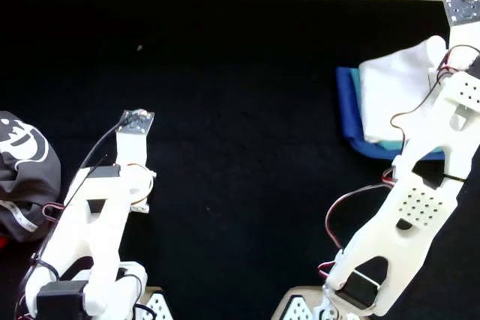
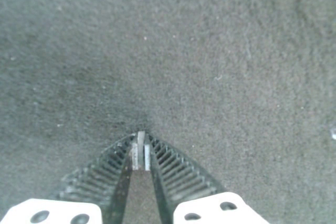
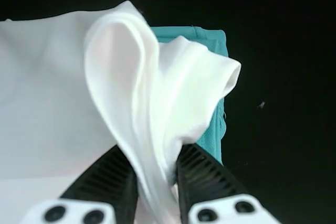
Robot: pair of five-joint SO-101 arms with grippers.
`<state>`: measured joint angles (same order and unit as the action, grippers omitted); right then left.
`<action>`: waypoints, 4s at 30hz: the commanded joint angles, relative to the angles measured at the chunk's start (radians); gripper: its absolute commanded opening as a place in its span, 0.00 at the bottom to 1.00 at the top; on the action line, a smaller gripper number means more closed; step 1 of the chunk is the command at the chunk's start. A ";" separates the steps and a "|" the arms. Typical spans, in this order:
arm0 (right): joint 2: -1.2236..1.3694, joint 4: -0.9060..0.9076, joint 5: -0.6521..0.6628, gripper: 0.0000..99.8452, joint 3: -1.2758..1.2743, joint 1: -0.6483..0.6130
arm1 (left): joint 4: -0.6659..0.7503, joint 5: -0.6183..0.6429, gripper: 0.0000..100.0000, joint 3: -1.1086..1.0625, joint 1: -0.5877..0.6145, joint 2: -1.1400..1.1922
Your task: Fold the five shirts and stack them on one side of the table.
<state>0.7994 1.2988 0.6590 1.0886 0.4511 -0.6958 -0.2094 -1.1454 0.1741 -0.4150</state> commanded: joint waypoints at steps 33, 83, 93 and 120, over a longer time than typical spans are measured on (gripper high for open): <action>-0.004 0.047 -0.098 0.01 -0.061 0.001 | 0.046 -0.003 0.01 0.001 -0.007 -0.002; -0.323 0.469 -0.463 0.01 0.653 -0.096 | 0.046 -0.003 0.01 0.001 -0.007 -0.002; -0.576 0.469 -0.502 0.01 0.653 -0.268 | 0.046 -0.003 0.01 0.001 -0.007 -0.002; -1.403 0.452 -0.503 0.01 -0.545 -0.628 | 0.046 -0.003 0.01 0.001 -0.007 -0.002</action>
<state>-0.5079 1.7545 0.1649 0.8477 -0.1519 -0.6943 -0.2094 -1.1454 0.1741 -0.4150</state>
